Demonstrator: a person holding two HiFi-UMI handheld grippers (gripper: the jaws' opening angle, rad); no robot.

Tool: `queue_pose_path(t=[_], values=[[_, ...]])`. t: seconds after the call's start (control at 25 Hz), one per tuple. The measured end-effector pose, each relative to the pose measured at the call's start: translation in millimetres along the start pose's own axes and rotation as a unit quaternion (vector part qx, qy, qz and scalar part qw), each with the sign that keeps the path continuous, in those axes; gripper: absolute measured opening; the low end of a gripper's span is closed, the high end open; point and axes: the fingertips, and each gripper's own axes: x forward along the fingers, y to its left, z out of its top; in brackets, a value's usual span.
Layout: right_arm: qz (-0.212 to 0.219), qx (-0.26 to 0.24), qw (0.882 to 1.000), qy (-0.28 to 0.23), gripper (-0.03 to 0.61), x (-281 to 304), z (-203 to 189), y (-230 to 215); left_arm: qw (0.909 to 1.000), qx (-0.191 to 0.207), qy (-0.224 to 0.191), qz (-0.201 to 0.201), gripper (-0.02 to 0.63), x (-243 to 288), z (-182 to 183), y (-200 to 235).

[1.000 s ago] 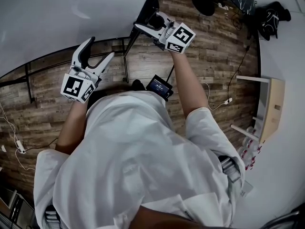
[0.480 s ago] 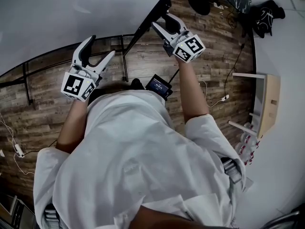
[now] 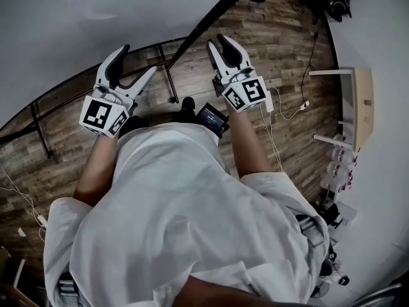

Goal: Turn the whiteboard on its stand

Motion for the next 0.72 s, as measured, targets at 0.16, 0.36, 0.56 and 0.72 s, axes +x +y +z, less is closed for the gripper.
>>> queue_pose_path(t=[0.16, 0.36, 0.56, 0.72], values=[[-0.029, -0.005, 1.0, -0.007, 0.07, 2, 6, 54, 0.9996, 0.006, 0.013, -0.025, 0.347, -26, 8, 14], [-0.027, 0.0, 1.0, 0.007, 0.017, 4, 1, 90, 0.9987, 0.001, 0.021, -0.046, 0.296, -53, 13, 28], [-0.067, -0.013, 0.998, 0.002, -0.002, -8, 6, 104, 0.999, 0.006, 0.024, -0.038, 0.234, -77, 14, 37], [-0.093, -0.012, 0.996, -0.008, -0.002, -23, 7, 116, 0.9995, 0.015, 0.022, -0.015, 0.2, -99, 13, 32]])
